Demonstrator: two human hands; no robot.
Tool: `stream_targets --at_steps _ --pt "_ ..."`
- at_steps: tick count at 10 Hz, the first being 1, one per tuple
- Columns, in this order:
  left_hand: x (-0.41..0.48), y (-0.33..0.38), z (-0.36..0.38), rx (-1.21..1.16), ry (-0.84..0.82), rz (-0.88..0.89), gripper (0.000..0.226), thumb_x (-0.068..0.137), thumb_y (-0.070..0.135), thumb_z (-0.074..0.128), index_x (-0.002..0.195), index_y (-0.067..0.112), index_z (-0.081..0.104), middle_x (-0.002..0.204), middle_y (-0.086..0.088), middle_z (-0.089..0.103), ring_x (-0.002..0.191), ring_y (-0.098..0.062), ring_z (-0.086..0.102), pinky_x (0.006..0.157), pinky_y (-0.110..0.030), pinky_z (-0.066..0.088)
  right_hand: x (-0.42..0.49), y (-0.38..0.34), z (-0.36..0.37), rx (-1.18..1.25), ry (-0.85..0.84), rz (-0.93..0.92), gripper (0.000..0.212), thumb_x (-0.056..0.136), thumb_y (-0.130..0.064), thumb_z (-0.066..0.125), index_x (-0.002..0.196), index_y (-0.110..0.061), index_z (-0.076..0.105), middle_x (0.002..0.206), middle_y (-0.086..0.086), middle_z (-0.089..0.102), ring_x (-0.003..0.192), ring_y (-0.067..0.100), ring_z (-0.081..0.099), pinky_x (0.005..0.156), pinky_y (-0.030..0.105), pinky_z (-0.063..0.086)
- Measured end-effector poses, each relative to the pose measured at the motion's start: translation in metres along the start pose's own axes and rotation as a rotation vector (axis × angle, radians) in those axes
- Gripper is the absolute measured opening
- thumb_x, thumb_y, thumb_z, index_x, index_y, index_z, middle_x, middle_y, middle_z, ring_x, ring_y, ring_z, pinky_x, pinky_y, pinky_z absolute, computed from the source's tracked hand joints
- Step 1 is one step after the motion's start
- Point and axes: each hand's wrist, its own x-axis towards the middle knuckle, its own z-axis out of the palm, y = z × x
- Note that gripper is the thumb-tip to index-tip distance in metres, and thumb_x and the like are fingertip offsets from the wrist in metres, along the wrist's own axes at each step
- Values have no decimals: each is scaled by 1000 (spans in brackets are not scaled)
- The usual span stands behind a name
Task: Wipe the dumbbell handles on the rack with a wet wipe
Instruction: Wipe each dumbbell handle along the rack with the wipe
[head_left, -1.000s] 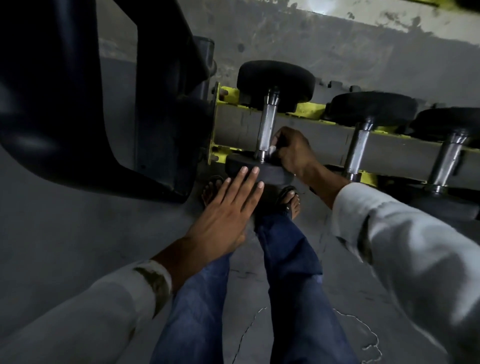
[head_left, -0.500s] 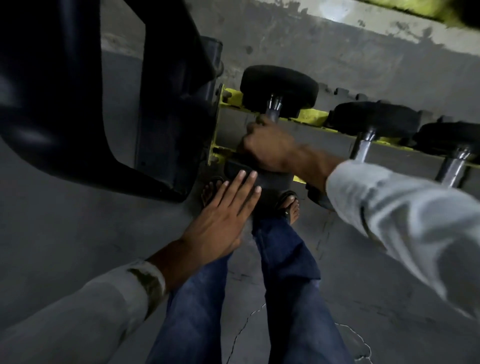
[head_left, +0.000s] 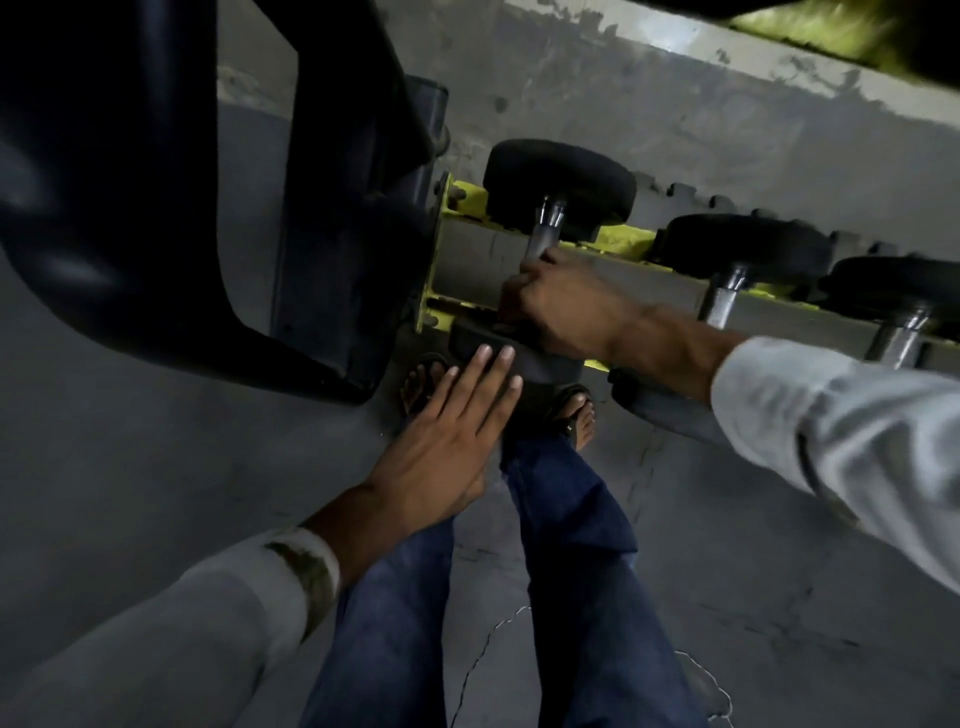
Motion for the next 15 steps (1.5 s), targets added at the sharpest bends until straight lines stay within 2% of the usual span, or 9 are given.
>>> stream_targets --at_steps 1,3,5,8,10,11,12,13,15 --pt "1 -1 2 3 -10 7 106 86 40 61 163 1 -2 165 -26 -26 155 -44 -17 125 -56 15 -33 -10 21 547 150 302 25 85 -13 67 110 -16 68 110 6 67 97 27 66 80 35 51" --pt "3 -2 6 15 -20 21 104 88 41 59 162 0 -1 165 -27 -23 155 -45 -15 123 -57 18 -15 -12 46 1262 258 873 14 80 -1 63 74 -13 64 74 3 66 73 19 62 66 27 44" --pt "3 0 3 -51 40 -6 107 83 41 65 164 4 5 170 -23 -9 158 -37 -4 126 -53 20 8 22 44 2281 647 970 29 88 16 43 82 -10 55 75 9 54 64 18 53 71 35 52" --pt "18 8 -11 -33 -4 -49 120 81 46 68 162 2 -8 167 -24 -21 156 -40 -16 126 -53 15 -16 -7 47 1987 354 1023 19 82 7 53 71 -9 56 68 14 50 56 19 48 61 33 41" --pt "20 18 -8 8 -21 -105 129 82 62 63 158 -1 -20 162 -28 -32 153 -44 -24 126 -55 10 8 4 32 1715 759 1183 11 69 -14 72 59 -19 67 65 4 67 68 27 67 67 41 58" --pt "22 22 -7 -1 -25 -123 131 81 65 63 157 -1 -22 161 -28 -33 152 -45 -25 126 -55 9 14 -7 24 1151 878 1094 12 87 -24 67 78 -17 64 86 7 66 77 18 59 66 26 47" --pt "21 20 -9 -6 -30 -116 130 81 64 63 158 -1 -20 161 -29 -32 152 -45 -24 125 -56 10 3 -31 30 582 708 642 13 93 -27 64 95 -16 70 103 6 62 95 19 54 71 29 45" --pt "20 17 -11 8 -30 -96 129 83 63 61 157 -1 -23 160 -29 -35 151 -45 -27 126 -55 9 9 -11 23 143 545 548 14 90 -22 66 102 -18 72 104 4 69 98 30 60 71 37 48" --pt "20 17 -11 25 -33 -93 129 82 63 62 157 -1 -23 159 -30 -35 151 -46 -26 126 -55 8 33 5 -8 61 93 281 8 92 -13 63 92 -10 70 86 12 71 77 34 69 61 32 38"
